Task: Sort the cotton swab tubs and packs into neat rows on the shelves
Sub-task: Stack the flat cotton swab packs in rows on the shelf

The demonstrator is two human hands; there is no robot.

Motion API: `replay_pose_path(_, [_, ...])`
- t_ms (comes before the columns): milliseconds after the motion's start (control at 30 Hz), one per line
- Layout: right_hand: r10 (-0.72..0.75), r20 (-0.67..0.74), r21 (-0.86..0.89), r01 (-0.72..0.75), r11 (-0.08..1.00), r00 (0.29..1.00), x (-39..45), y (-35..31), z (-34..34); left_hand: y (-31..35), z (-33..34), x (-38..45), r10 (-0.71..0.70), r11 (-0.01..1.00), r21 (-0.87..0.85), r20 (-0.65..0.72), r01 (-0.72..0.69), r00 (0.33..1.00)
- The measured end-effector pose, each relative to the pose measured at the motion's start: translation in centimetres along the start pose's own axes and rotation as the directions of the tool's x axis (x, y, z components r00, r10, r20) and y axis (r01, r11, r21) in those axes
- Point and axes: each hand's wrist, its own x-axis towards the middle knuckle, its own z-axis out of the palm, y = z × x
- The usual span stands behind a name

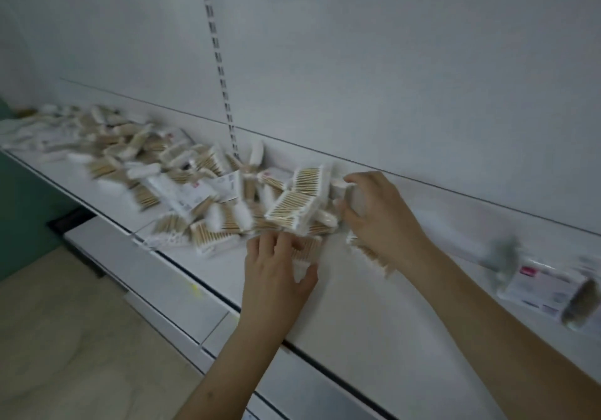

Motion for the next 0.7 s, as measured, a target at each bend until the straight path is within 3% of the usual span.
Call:
replay_pose_path(133, [-0.230, 0.090, -0.024, 0.233, 0.972, 0.969, 1.9, -2.5, 2.7, -0.3, 0.8, 0.7, -0.216, 0.974, 0.105, 0.176, 0.200, 0.960])
replay_pose_path(267, [-0.163, 0.243, -0.039, 0.177, 0.983, 0.956, 3.0, -2.3, 5.2, -0.5, 1.2, 0.9, -0.253, 0.964, 0.126, 0.164, 0.235, 0.953])
replay_pose_path(500, [-0.136, 0.035, 0.007, 0.136, 0.991, 0.990, 2.2, -1.9, 7.0, -1.1, 1.2, 0.9, -0.292, 0.956, 0.018, 0.157, 0.293, 0.943])
replay_pose_path(600, [0.007, -0.146, 0.168, 0.018, 0.986, 0.989, 2.1, -2.8, 6.5, -0.9, 0.5, 1.0, -0.345, 0.932, -0.066, 0.147, 0.357, 0.927])
replay_pose_path(667, [0.233, -0.238, 0.391, -0.127, 0.911, 0.943, 2.1, -3.4, 5.6, -0.8, -0.1, 1.1, -0.344, 0.921, -0.152, 0.118, 0.359, 0.932])
replay_pose_path(700, [0.362, -0.212, 0.515, -0.211, 0.831, 0.908, 2.3, -3.9, 4.7, -0.7, -0.4, 1.1, -0.333, 0.914, -0.209, 0.102, 0.348, 0.937])
